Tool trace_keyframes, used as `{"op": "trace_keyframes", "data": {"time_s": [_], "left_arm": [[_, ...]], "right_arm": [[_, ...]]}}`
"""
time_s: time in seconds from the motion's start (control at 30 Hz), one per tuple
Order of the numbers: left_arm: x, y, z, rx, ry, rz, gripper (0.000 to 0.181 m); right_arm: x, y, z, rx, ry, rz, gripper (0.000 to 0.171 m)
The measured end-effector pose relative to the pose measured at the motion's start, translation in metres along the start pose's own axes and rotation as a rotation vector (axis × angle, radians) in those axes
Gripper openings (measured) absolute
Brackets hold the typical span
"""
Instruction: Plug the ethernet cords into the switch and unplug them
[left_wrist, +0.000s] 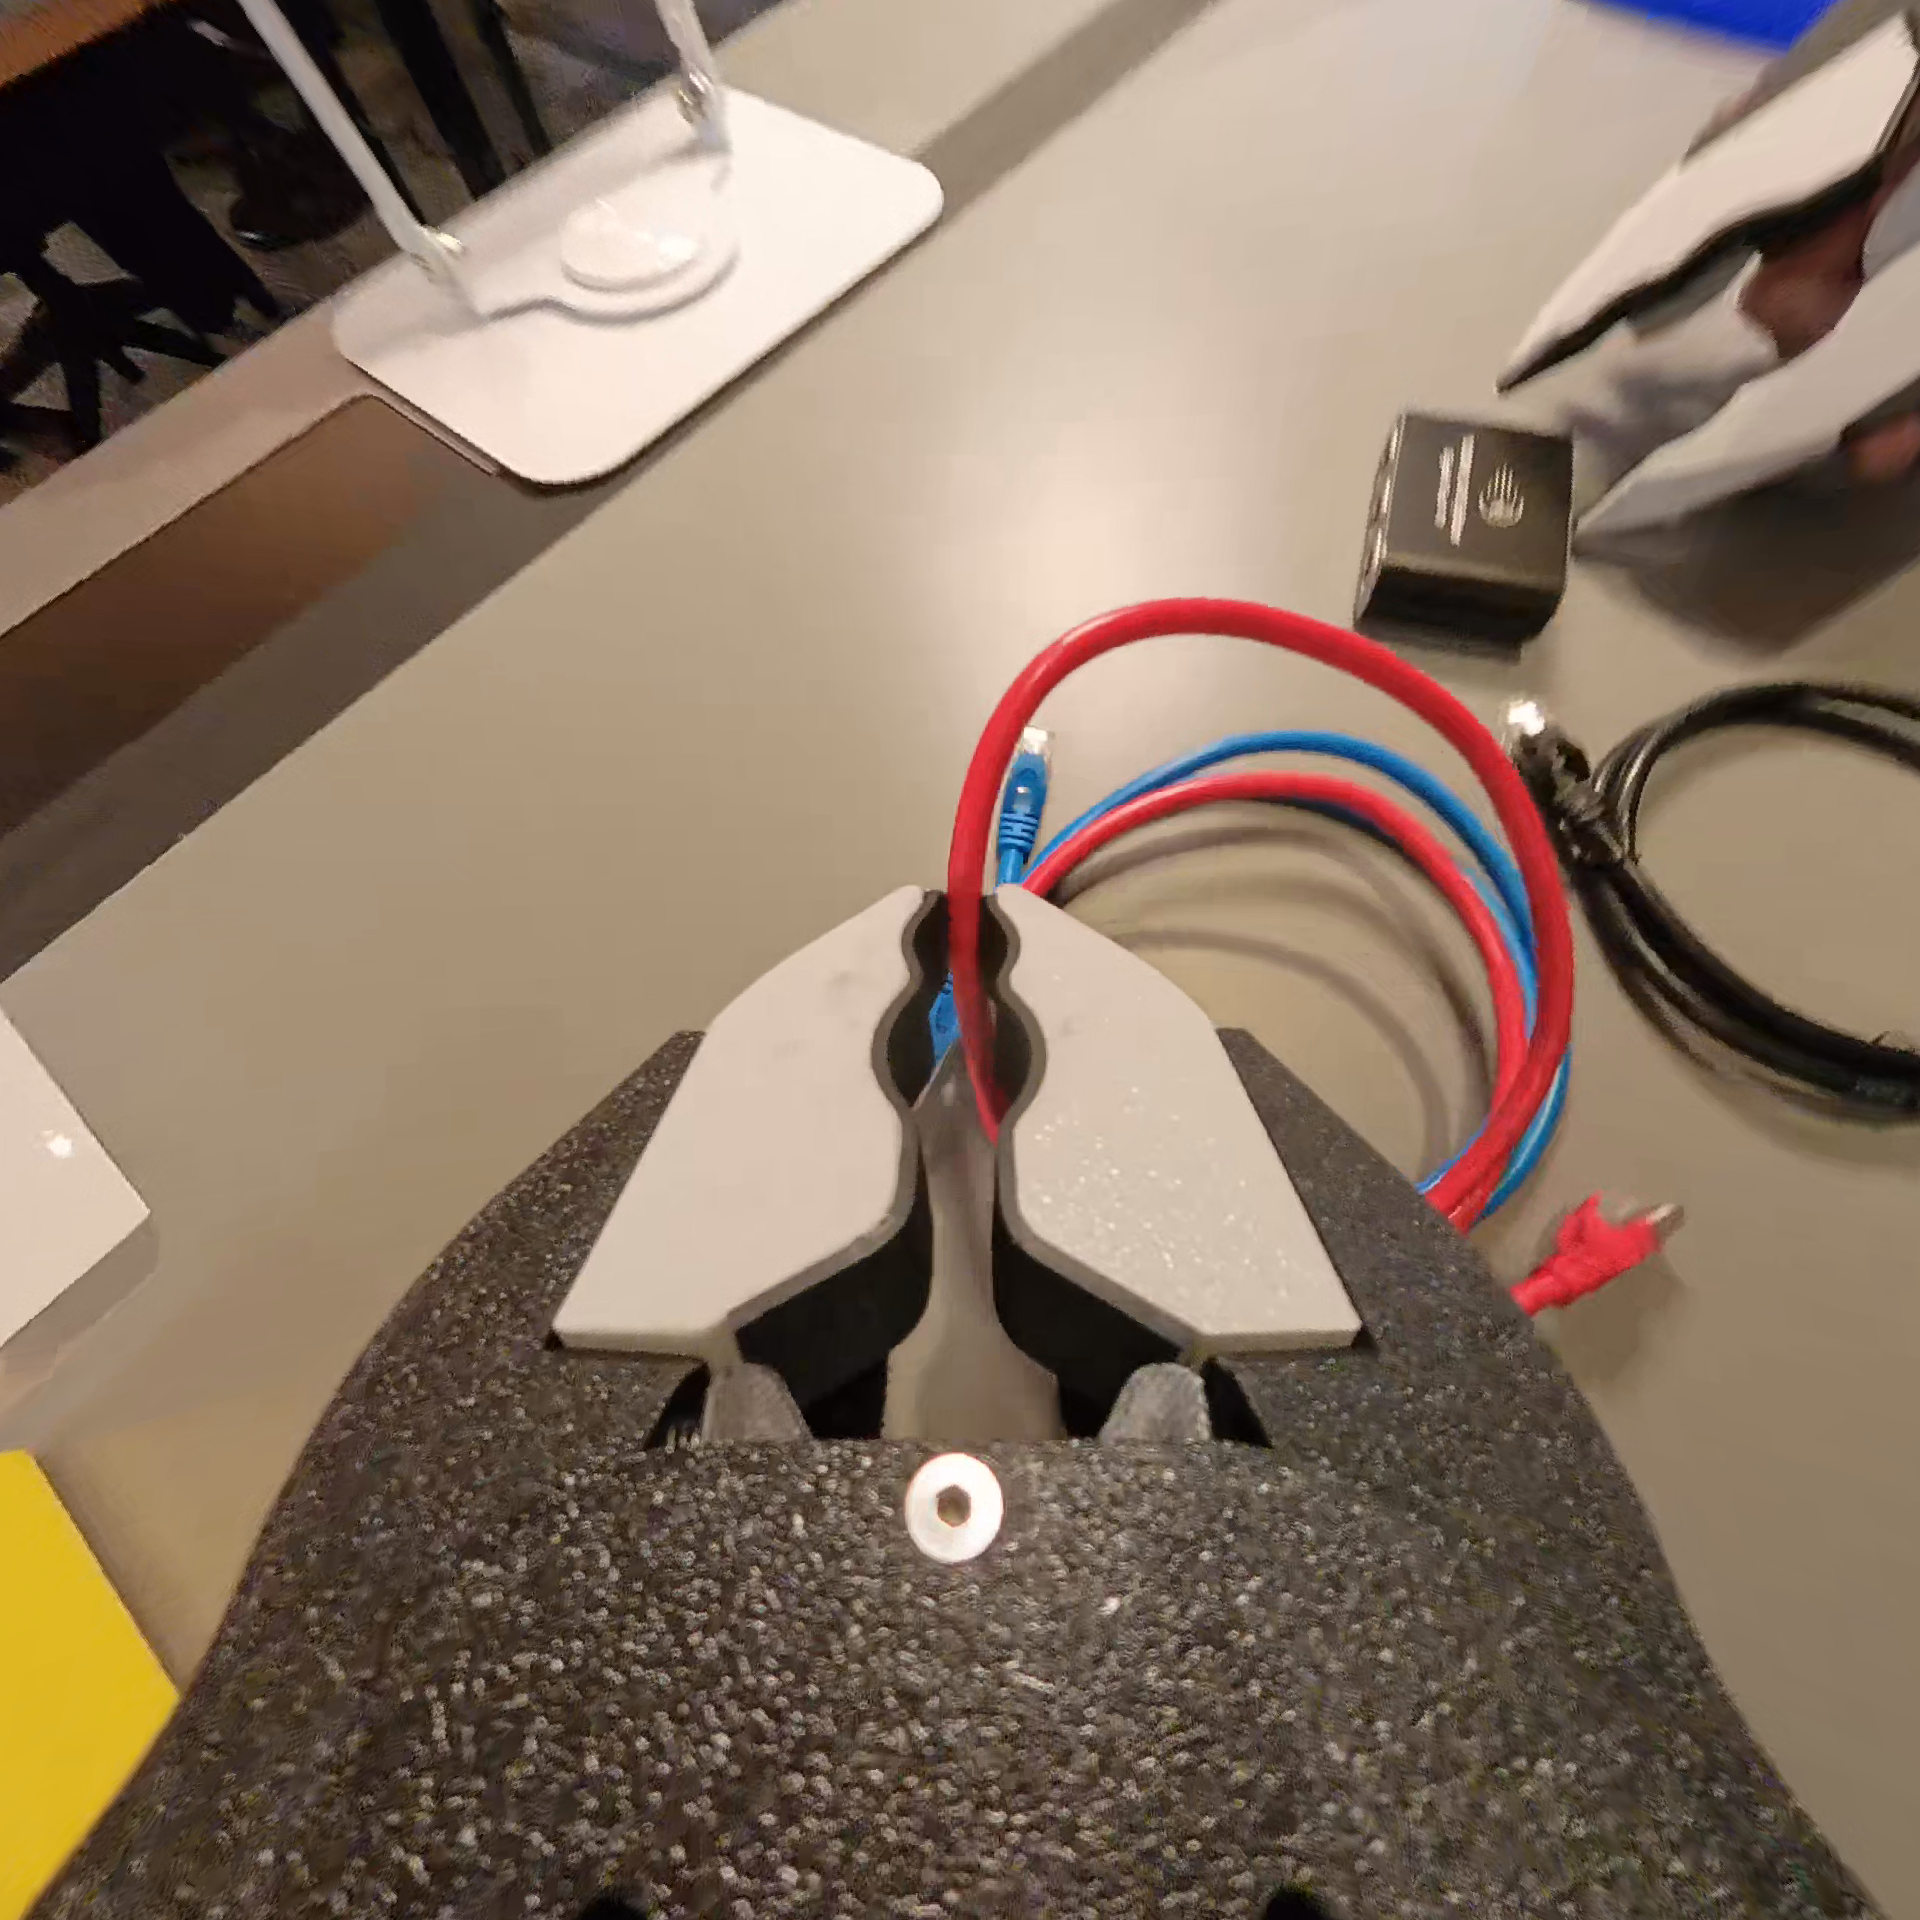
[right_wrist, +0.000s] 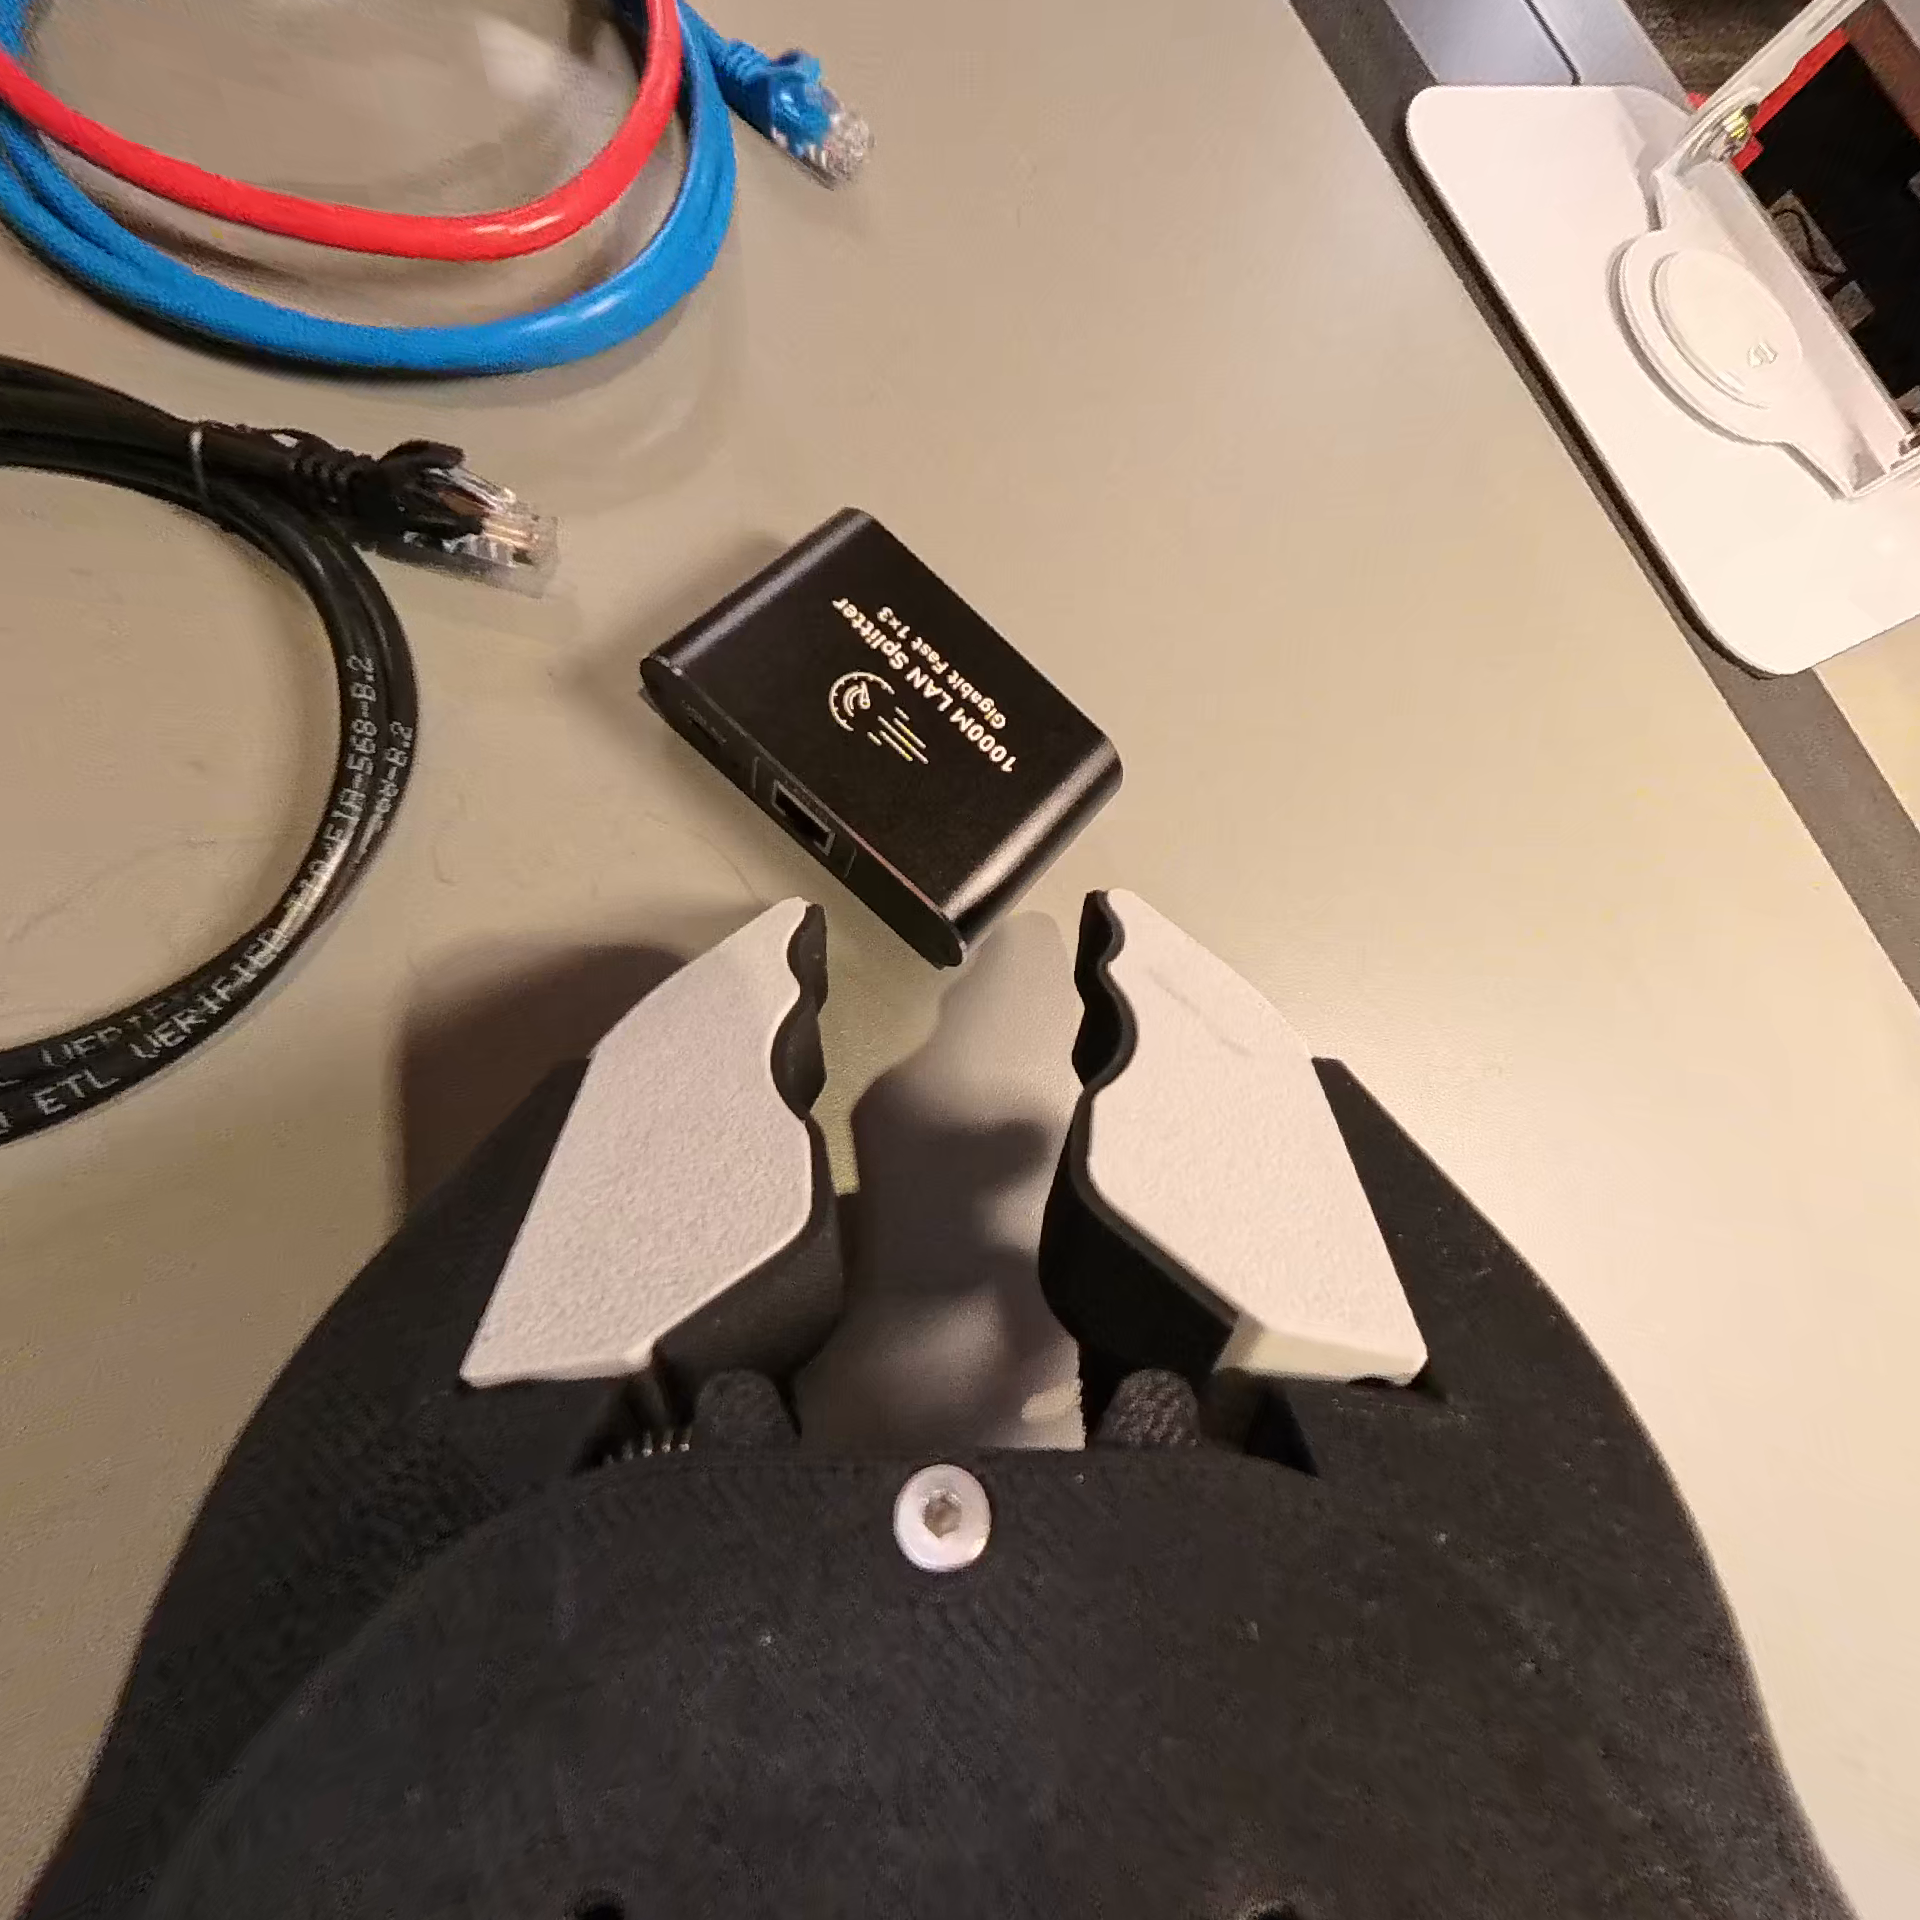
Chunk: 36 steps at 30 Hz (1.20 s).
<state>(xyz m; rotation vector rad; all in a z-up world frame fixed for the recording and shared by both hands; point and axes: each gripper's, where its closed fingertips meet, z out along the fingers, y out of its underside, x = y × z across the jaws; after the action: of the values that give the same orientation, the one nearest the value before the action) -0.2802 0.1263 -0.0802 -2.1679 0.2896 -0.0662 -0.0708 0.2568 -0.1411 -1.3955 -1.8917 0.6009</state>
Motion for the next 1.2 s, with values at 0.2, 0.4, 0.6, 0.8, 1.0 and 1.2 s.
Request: {"op": "trace_keyframes", "data": {"time_s": [0.2,0.4,0.6,0.8,1.0,1.2], "left_arm": [[-0.006,-0.019,-0.016,0.133,0.023,-0.113,0.006],[-0.012,-0.036,-0.037,0.261,0.071,-0.274,0.007],[-0.02,-0.049,-0.049,0.383,0.081,-0.41,0.007],[-0.015,-0.056,-0.039,0.441,0.084,-0.493,0.007],[0.01,-0.065,-0.021,0.439,0.098,-0.475,0.007],[0.024,-0.066,-0.005,0.432,0.107,-0.49,0.007]], "right_arm": [[-0.001,-0.001,0.0,0.007,0.003,-0.015,0.046],[-0.002,-0.002,0.0,0.012,0.002,-0.028,0.046],[-0.015,-0.013,-0.001,0.057,-0.033,-0.044,0.046],[-0.039,-0.047,-0.01,0.201,-0.094,-0.035,0.041],[-0.092,-0.083,-0.01,0.324,-0.267,0.021,0.041],[-0.109,-0.088,0.015,0.221,-0.131,-0.097,0.051]]}}
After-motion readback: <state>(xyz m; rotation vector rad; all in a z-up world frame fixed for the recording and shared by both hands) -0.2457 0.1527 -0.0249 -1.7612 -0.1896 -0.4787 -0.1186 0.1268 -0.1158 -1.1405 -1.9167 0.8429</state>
